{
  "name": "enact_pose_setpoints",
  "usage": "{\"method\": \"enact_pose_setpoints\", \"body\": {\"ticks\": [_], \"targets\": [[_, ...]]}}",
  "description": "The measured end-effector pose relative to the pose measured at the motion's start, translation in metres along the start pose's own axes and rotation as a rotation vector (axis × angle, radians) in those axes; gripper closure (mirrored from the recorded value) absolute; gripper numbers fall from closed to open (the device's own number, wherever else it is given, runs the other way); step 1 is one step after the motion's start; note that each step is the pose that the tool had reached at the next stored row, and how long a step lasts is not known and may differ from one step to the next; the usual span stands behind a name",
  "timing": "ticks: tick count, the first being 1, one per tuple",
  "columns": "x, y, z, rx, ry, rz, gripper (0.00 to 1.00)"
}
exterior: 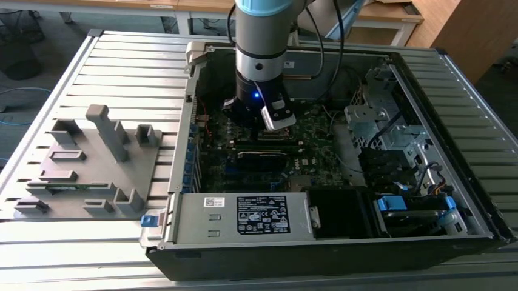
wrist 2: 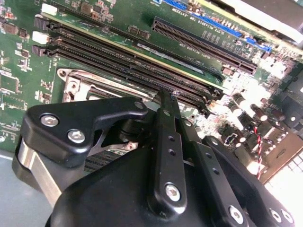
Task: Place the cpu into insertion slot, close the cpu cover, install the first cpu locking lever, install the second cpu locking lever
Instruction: 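Install the second cpu locking lever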
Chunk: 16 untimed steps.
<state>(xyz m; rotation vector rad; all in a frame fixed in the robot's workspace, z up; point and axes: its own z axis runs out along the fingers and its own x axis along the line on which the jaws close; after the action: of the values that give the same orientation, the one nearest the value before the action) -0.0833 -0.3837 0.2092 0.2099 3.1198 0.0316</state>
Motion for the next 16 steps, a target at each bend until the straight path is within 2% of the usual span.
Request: {"method": "enact_pose_setpoints", "body": {"ticks": [16], "targets": [[0.0016,-0.0003,0.0053,-0.0018,0.0,0.0,0.9]]}}
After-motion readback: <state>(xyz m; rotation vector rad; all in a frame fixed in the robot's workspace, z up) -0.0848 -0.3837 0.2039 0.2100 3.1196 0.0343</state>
